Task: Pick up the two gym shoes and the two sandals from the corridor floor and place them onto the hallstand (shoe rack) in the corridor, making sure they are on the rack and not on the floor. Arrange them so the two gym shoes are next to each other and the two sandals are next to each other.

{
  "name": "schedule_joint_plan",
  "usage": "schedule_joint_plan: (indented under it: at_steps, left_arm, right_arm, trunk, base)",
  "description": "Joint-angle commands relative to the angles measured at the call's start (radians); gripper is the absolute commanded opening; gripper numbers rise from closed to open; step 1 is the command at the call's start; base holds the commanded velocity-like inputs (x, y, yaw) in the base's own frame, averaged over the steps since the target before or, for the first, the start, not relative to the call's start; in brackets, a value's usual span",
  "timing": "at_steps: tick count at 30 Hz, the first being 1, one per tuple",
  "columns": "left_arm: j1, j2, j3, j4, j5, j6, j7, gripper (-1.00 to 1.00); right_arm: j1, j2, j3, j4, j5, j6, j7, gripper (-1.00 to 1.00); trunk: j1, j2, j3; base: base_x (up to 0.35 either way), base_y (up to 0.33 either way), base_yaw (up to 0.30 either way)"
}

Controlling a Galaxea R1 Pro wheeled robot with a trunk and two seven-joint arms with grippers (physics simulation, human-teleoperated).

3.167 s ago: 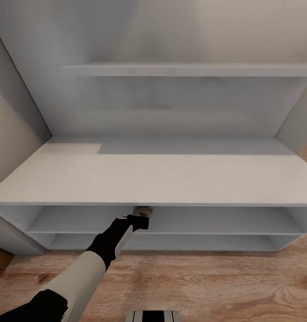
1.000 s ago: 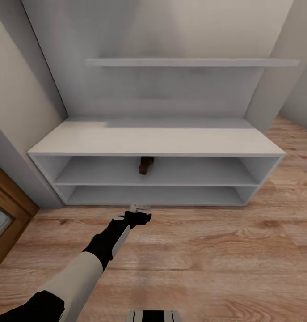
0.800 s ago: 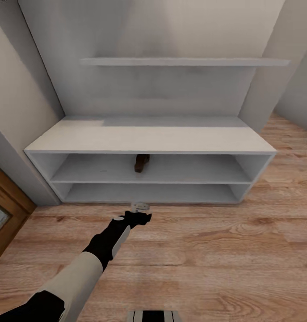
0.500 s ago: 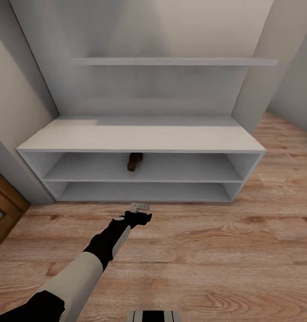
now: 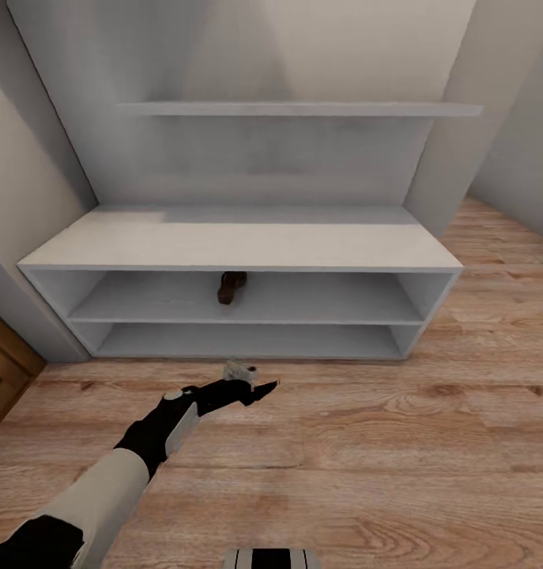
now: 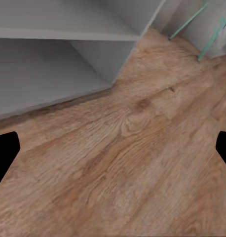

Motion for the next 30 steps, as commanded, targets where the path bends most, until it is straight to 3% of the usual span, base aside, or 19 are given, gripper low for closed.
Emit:
schedule_joint_plan:
  at_steps: [1,4,5,6,7,9,12,15,16,17,18,19,20,23,24,25,26,29,30]
  left_arm:
    - [0.000,0.025,0.008,0.014,0.049,-0.029,-0.097,1.00]
    - [0.000,0.093,0.030,0.042,0.177,-0.086,-0.339,1.00]
    - [0.000,0.104,0.031,0.044,0.195,-0.091,-0.378,1.00]
    - [0.000,0.131,0.035,0.048,0.236,-0.101,-0.490,1.00]
    - [0.000,0.139,0.036,0.049,0.246,-0.103,-0.525,1.00]
    - [0.000,0.177,0.039,0.053,0.275,-0.109,-0.705,1.00]
    - [0.000,0.206,0.048,0.054,0.289,-0.109,-0.770,1.00]
    - [0.000,0.216,0.056,0.054,0.295,-0.108,-0.784,1.00]
    - [0.000,0.218,0.057,0.055,0.296,-0.108,-0.785,1.00]
    - [0.000,0.219,0.058,0.057,0.296,-0.108,-0.783,1.00]
    - [0.000,0.219,0.058,0.059,0.296,-0.108,-0.782,1.00]
    - [0.000,0.220,0.058,0.067,0.297,-0.108,-0.779,1.00]
    - [0.000,0.220,0.059,0.069,0.297,-0.108,-0.778,1.00]
    - [0.000,0.220,0.068,0.076,0.297,-0.108,-0.775,1.00]
    - [0.000,0.220,0.070,0.077,0.297,-0.108,-0.775,1.00]
    - [0.000,0.221,0.085,0.078,0.296,-0.108,-0.774,1.00]
    - [0.000,0.224,0.096,0.078,0.296,-0.108,-0.774,1.00]
    - [0.000,0.231,0.112,0.079,0.296,-0.108,-0.775,1.00]
    - [0.000,0.232,0.114,0.079,0.296,-0.108,-0.775,1.00]
  right_arm:
    - [-0.001,0.000,-0.001,-0.001,0.011,0.001,0.009,-1.00]
    - [-0.001,0.000,-0.001,-0.001,0.011,0.001,0.010,-1.00]
    - [-0.001,0.000,-0.001,-0.001,0.011,0.001,0.010,-1.00]
    - [-0.001,0.000,-0.001,-0.001,0.011,0.001,0.010,-1.00]
    - [-0.001,0.000,-0.001,0.000,0.011,0.001,0.011,-1.00]
    - [-0.002,0.008,0.024,0.000,0.010,0.001,0.012,-1.00]
    - [-0.001,0.064,0.109,0.000,0.009,0.001,0.014,-1.00]
    - [-0.001,0.186,0.300,0.000,0.008,0.001,0.015,-1.00]
    - [-0.001,0.261,0.421,0.000,0.007,0.001,0.015,-1.00]
    - [-0.001,0.311,0.502,0.002,0.006,0.001,0.014,-1.00]
    - [-0.001,0.335,0.542,0.003,0.005,0.001,0.014,-1.00]
    - [-0.001,0.405,0.653,0.011,0.004,0.001,0.014,-1.00]
    - [-0.001,0.427,0.688,0.017,0.004,0.002,0.014,-1.00]
    - [-0.001,0.541,0.893,0.070,0.004,0.003,0.013,-1.00]
    - [-0.001,0.554,0.928,0.080,0.003,0.004,0.012,-1.00]
    - [-0.001,0.587,1.075,0.130,0.002,0.030,0.010,-1.00]
    - [-0.002,0.598,1.178,0.172,0.001,0.082,0.009,-1.00]
    - [-0.001,0.610,1.332,0.227,-0.003,0.231,0.009,-1.00]
    - [-0.001,0.618,1.351,0.233,-0.006,0.255,0.010,-1.00]
  trunk:
    - [0.000,0.000,-0.001]
    - [0.000,0.000,-0.001]
    - [0.000,0.000,-0.001]
    - [0.000,0.000,-0.001]
    - [0.000,0.000,-0.001]
    - [0.000,0.000,-0.001]
    - [0.000,0.000,-0.001]
    - [0.000,0.000,-0.001]
    - [0.000,0.000,-0.001]
    - [0.000,0.000,-0.001]
    - [0.000,0.000,-0.001]
    - [0.000,0.000,-0.001]
    - [0.000,0.000,-0.001]
    - [0.000,0.000,-0.001]
    - [0.000,0.000,-0.001]
    - [0.000,0.000,-0.001]
    - [0.000,0.000,-0.001]
    - [0.000,0.000,-0.001]
    - [0.000,0.000,-0.001]
  base:
    - [0.000,-0.001,0.000]
    - [0.000,0.000,0.000]
    - [0.000,0.000,0.000]
    - [0.000,0.000,0.000]
    - [0.000,0.000,0.000]
    - [0.000,0.000,0.000]
    - [0.000,0.000,0.000]
    - [0.000,0.000,0.000]
    - [0.000,0.000,0.000]
    - [0.000,0.000,0.000]
    - [0.000,0.000,0.000]
    - [0.000,0.000,0.000]
    - [0.000,0.000,0.000]
    - [0.000,0.000,0.000]
    - [0.000,0.000,0.000]
    - [0.000,0.000,0.000]
    - [0.000,0.000,0.000]
    - [0.000,0.000,0.000]
    - [0.000,0.000,0.000]
